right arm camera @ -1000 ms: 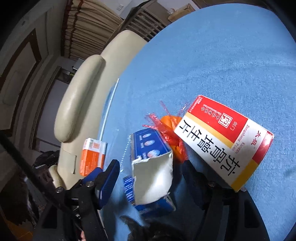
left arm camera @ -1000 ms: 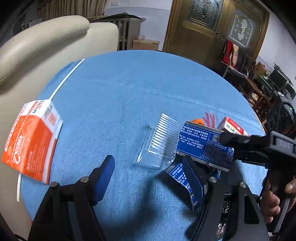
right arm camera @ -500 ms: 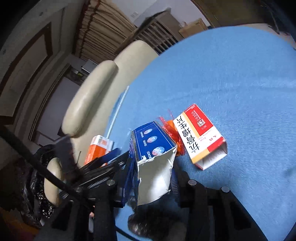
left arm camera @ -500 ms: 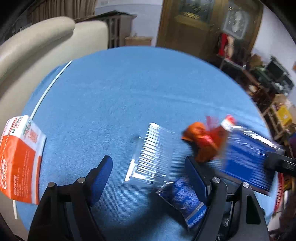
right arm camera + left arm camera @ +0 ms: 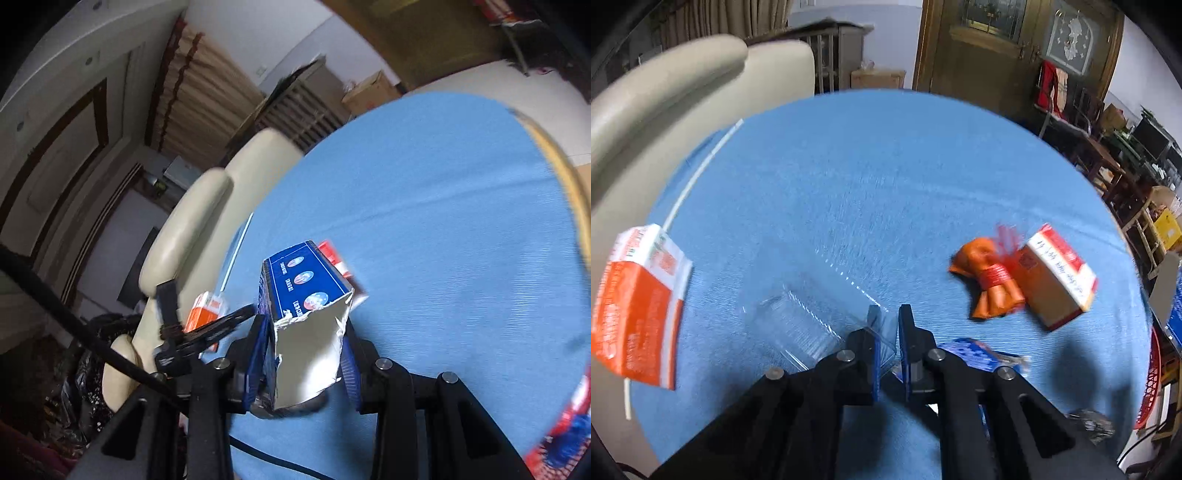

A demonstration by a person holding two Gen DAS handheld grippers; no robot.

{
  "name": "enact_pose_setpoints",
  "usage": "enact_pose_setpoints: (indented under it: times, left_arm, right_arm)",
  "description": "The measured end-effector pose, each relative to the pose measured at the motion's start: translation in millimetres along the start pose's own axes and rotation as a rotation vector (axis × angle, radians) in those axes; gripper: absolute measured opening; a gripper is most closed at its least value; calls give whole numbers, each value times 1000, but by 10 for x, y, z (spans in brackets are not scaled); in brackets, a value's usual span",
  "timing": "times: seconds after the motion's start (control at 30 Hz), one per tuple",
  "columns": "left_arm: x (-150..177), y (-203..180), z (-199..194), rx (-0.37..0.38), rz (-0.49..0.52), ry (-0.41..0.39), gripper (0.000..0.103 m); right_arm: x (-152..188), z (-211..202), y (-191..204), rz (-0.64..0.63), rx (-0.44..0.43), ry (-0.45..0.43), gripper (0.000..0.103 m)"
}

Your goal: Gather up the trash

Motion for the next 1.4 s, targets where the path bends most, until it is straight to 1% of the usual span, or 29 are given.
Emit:
enact_pose_setpoints:
  times: [0.1, 0.3, 0.47, 0.57, 0.6, 0.77, 0.93, 1.13, 1.23, 1.4]
  left_arm:
    - [-12, -124, -257, -11, 46, -49, 10]
    - [-12, -533, -823, 66, 80, -117, 10]
    - [85, -1069, -1216, 183, 168, -154, 10]
    - [188, -1421, -1433, 288, 224, -168, 10]
    - [155, -1470, -1434, 312, 236, -171, 10]
    - [198, -1902, -1615, 474, 269, -175, 10]
    - [212, -2211, -1731, 594, 267, -150, 10]
    - [209, -2555, -1707, 646, 290, -127, 10]
    - [282, -2769, -1715, 668, 309, -111, 10]
    - [415, -3079, -1593, 719, 327, -45, 10]
  right_arm:
    - [-42, -294, -130, 13, 30, -42, 40]
    - [-85, -743, -265, 41, 60, -119, 40]
    - [-98, -1026, -314, 54, 76, -168, 40]
    - [-89, -1229, -375, 65, 94, -195, 40]
    - [-84, -1304, -399, 70, 101, -203, 40]
    - [-48, -1750, -589, 91, 140, -253, 40]
    - [4, -2127, -786, 123, 183, -293, 40]
    - [55, -2449, -980, 163, 211, -332, 40]
    - [53, -2528, -1039, 172, 223, -344, 40]
    - [81, -2683, -1227, 199, 284, -369, 40]
Point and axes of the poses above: each gripper's, at about its wrist camera, not at the fingertips, and z roughly the way its jaws point, y to its left, x to its underside, the point moved 3 cm from there along z, roughly the way its jaws point, and after that the axes turned 14 degrees about -y, right-handed, at the moved point
